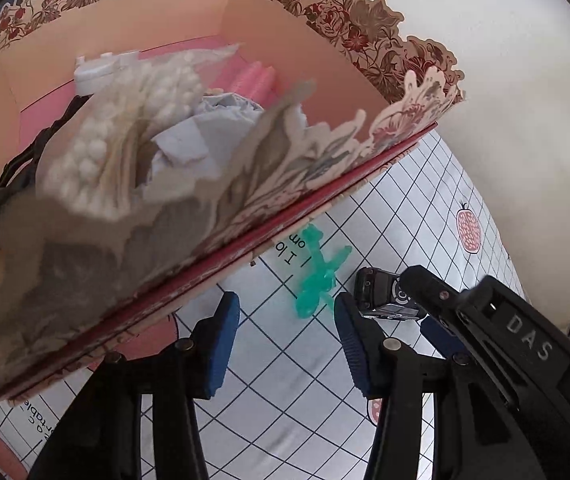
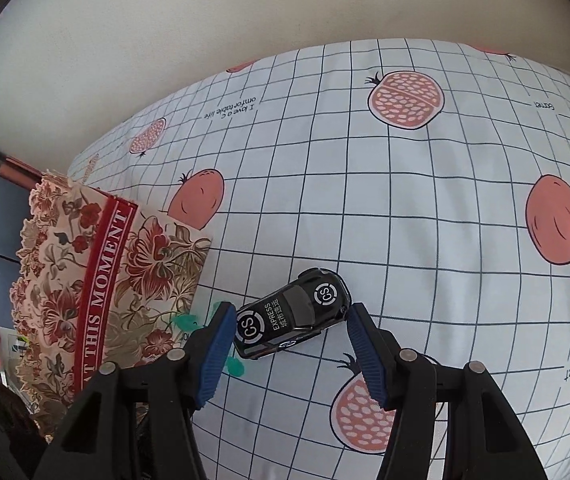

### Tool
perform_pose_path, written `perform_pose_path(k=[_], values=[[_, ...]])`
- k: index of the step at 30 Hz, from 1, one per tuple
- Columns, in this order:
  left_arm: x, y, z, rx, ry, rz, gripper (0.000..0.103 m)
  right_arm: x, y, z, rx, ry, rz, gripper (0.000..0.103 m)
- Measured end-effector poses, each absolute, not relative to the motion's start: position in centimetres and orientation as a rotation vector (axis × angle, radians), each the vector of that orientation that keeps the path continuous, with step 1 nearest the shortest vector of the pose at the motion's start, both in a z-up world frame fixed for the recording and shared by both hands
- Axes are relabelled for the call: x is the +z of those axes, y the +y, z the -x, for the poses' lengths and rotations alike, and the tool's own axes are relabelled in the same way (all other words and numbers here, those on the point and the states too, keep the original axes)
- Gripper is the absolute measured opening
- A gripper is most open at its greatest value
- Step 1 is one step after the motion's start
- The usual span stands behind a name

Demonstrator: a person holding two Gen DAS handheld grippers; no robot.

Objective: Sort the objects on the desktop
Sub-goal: 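Grasp the black toy car with the right tool while the left tool approaches the green toy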

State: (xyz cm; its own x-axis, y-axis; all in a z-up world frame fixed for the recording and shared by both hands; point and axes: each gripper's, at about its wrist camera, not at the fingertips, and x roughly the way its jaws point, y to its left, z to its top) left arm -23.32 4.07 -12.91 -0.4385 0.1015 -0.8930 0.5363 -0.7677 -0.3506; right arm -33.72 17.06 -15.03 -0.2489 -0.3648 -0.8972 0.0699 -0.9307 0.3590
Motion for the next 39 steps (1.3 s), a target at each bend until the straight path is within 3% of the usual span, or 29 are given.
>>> perform_pose_path(k=[7, 16, 21, 29, 39], values=[[-12.9, 4.2, 23.3, -2.281, 0.895, -1.486, 0.052, -15.6, 16.3, 34.9, -2.241, -0.340, -1.785, 0.069], [-12.9, 4.3, 23.4, -2.281, 0.885, -1.493, 0.052, -15.4, 17.0, 34.1, -2.246, -0.239, -1.801, 0.065], [-13.1, 5.5, 24.4, -2.288, 0.851, -1.503, 0.050, -14.7, 18.7, 33.3, -2.278, -0.221, -1.789, 0.047], [-12.8, 7.0, 25.3, -2.359, 0.745, -1.519, 0.050, -14.1, 20.7, 31.1, -2.316, -0.175, -1.766, 0.033], [-13.5, 9.5, 26.9, -2.466, 0.545, -1.557, 0.050, -14.0, 24.0, 27.8, -2.371, -0.260, -1.750, 0.032]])
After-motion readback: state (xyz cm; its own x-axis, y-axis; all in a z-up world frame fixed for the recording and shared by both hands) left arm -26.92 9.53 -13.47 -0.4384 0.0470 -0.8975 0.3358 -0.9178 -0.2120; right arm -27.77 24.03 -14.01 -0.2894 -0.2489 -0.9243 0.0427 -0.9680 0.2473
